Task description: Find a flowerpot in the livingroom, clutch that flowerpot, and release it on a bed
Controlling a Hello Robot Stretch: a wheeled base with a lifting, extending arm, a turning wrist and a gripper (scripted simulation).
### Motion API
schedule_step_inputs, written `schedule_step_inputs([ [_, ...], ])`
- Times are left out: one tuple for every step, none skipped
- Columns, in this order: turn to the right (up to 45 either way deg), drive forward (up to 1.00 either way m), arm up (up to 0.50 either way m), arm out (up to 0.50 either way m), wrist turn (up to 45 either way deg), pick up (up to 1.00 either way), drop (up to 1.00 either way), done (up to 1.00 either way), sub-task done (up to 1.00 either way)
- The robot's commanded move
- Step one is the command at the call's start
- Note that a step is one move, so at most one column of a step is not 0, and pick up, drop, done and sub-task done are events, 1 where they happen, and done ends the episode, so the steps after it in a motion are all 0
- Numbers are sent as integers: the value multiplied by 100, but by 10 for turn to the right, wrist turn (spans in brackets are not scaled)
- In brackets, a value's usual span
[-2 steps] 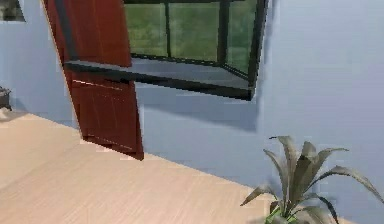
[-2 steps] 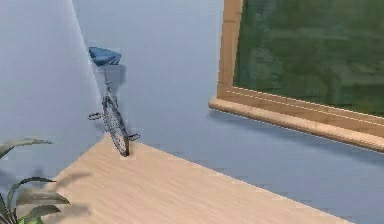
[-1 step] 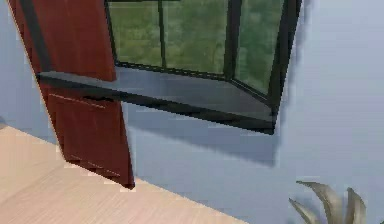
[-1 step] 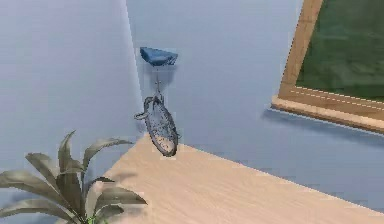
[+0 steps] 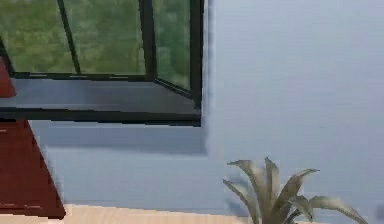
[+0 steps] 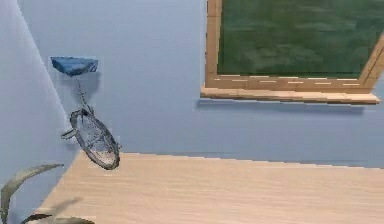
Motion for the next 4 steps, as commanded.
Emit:
schedule_step_inputs([
  [0, 5, 0, 0, 0, 0, 0, 0, 0],
  [-330, 0, 0, 0, 0, 0, 0, 0, 0],
  [0, 40, 0, 0, 0, 0, 0, 0, 0],
  [-450, 0, 0, 0, 0, 0, 0, 0, 0],
])
